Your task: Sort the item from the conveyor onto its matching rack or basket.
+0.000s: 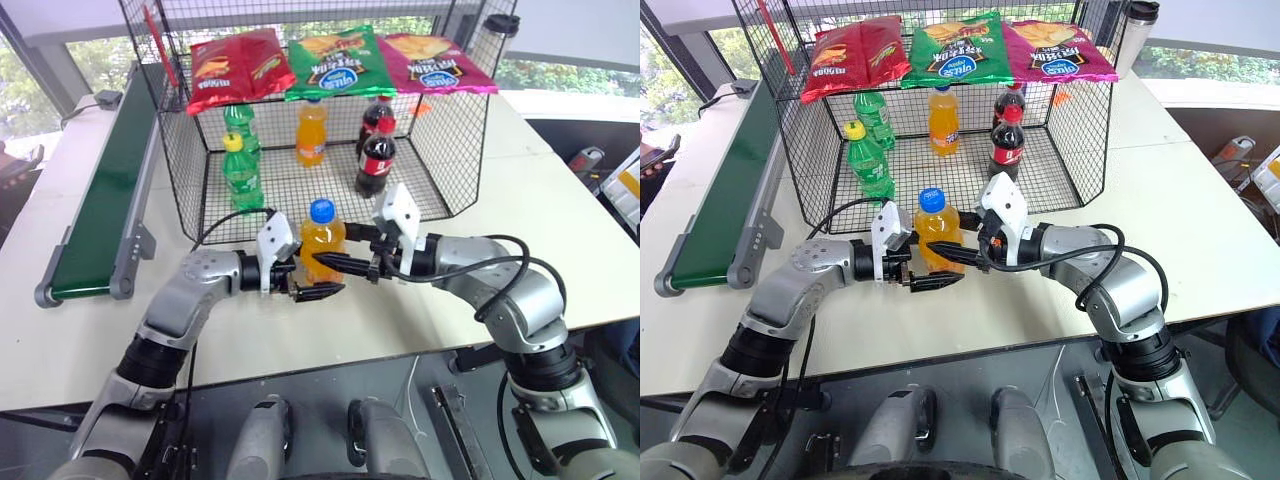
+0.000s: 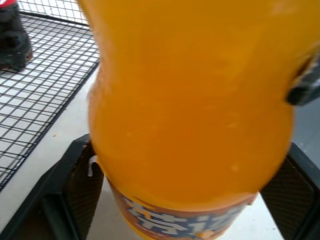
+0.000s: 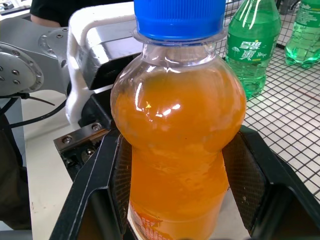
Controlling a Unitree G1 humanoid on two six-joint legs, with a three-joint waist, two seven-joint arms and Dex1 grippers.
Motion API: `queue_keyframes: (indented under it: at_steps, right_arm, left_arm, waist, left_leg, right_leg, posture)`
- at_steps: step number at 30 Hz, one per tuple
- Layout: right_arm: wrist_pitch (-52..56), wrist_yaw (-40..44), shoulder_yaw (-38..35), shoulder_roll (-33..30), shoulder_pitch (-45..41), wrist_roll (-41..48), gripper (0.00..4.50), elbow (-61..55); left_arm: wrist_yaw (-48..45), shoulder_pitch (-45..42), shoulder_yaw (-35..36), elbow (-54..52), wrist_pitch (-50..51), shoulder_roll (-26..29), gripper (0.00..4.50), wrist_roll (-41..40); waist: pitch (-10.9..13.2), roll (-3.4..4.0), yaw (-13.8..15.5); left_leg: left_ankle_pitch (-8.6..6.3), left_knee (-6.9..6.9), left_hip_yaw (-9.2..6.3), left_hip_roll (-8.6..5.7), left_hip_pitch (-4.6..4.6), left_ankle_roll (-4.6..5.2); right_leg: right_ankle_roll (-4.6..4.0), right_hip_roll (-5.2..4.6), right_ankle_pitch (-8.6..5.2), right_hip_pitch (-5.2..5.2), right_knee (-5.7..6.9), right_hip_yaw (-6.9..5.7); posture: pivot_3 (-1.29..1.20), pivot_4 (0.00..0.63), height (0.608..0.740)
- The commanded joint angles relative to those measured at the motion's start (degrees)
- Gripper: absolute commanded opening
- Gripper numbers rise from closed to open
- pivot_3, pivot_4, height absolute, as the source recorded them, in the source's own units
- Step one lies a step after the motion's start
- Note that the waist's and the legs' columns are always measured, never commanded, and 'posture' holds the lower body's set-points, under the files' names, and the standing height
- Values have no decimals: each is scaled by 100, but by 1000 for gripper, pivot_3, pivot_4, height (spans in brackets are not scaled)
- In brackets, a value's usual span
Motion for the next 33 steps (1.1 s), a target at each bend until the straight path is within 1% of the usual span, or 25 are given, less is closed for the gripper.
queue_keyframes:
  at_steps: [1, 8, 11, 17, 22, 26, 29, 33]
  right_arm:
    - [-95, -30, -98, 42, -136, 33, 2087, -157]
    - [-176, -118, -102, 75, -233, -87, 2087, -1]
    - [-275, -219, -103, 129, -304, -226, 2087, 150]
    - [-660, -1023, -52, 568, -855, -1049, 2087, 1145]
    - [-994, -1467, -37, 1122, -1342, -1417, 2087, 1804]
    - [-1481, -1789, -92, 1522, -1738, -1733, 2087, 2527]
    - [-1801, -1934, -154, 1727, -1958, -1884, 2087, 3025]
    - [-2240, -2019, -190, 1947, -2204, -2006, 2087, 3646]
  left_arm:
    - [-175, 39, 67, -222, 27, 213, 4457, -62]
    - [-55, 338, 554, -316, 63, 631, 4457, -157]
    - [85, 457, 800, -340, 8, 721, 4457, -166]
    - [1049, 601, 1479, -695, 239, 419, 4457, -340]
    - [1704, 774, 1629, -1115, 424, 95, 4457, -393]
    - [2519, 968, 1646, -1466, 444, -172, 4457, -48]
    - [2788, 1256, 1555, -1758, 419, -142, 4457, 162]
    - [2931, 1611, 1730, -2135, 502, -124, 4457, 39]
  waist:
    - [0, 0, 0]
    - [0, 0, -4]
    - [0, 0, -4]
    - [0, 1, 0]
    - [1, 1, -12]
    - [1, 1, -32]
    - [1, 1, -56]
    - [1, 1, -65]
  left_leg:
    - [0, 0, 0, 0, 1, 0]
    - [0, 0, -1, 1, 1, 0]
    - [0, 0, -1, 1, 1, 0]
    - [0, 4, -1, 1, 1, 0]
    - [0, 4, 1, -1, 0, 0]
    - [0, 3, 0, -1, 1, -1]
    - [1, 4, 0, -1, 4, -1]
    - [0, 4, 0, -1, 3, -1]
  right_leg:
    - [0, 0, 0, 0, 1, 0]
    - [0, 0, 0, -1, 3, 0]
    - [-1, -1, -1, -2, 4, 0]
    - [-1, -3, 0, -2, 6, 1]
    - [1, -4, 0, -8, 25, 2]
    - [2, -3, 0, -13, 38, 2]
    - [2, -2, 0, -13, 42, 3]
    - [1, -2, 0, -13, 42, 4]
  posture:
    - [0, 150, 739]
    - [0, 150, 739]
    - [0, 150, 739]
    - [0, 150, 739]
    - [0, 150, 739]
    - [0, 150, 739]
    - [0, 150, 739]
    - [0, 150, 739]
